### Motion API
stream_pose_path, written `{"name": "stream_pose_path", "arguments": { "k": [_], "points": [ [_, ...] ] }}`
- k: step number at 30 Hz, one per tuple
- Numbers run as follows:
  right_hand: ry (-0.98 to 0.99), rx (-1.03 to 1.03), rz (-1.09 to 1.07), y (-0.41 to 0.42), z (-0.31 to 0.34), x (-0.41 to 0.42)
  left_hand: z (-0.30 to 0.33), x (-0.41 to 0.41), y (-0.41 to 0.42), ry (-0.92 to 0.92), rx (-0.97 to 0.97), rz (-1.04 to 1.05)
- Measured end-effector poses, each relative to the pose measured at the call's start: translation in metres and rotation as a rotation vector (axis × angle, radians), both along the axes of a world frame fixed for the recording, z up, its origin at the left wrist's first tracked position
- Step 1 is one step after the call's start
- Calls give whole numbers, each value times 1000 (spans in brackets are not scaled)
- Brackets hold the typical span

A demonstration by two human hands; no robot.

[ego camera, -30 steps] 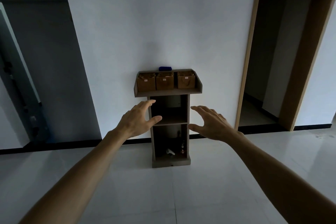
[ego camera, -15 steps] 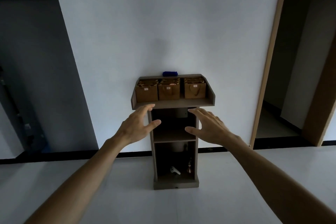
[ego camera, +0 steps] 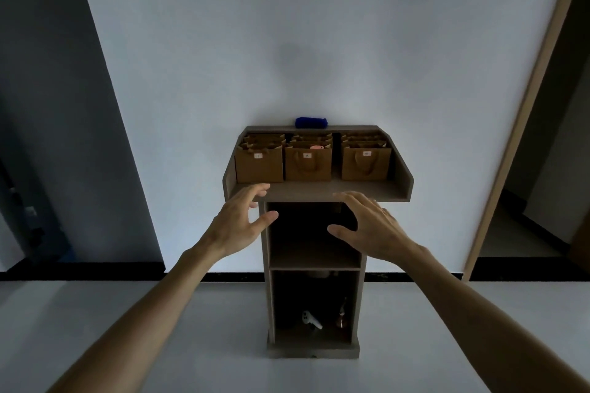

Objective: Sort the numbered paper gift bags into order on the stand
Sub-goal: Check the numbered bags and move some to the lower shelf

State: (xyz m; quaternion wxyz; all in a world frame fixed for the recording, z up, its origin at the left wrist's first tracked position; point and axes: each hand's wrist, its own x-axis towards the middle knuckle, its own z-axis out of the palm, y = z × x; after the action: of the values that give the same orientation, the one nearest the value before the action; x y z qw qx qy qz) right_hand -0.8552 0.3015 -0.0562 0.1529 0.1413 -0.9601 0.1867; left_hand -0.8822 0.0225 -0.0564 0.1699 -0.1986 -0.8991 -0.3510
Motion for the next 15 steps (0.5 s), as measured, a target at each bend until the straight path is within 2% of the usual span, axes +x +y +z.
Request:
{"name": "stream_pose_path", "arguments": {
  "k": [8, 15],
  "points": [
    [-50, -51, 13, -13, -5, -146, -4, -156, -10, 5, 44, -39],
    [-93, -83, 45, -28, -12, -249, -16, -257, -19, -8, 67, -63]
  ]
}}
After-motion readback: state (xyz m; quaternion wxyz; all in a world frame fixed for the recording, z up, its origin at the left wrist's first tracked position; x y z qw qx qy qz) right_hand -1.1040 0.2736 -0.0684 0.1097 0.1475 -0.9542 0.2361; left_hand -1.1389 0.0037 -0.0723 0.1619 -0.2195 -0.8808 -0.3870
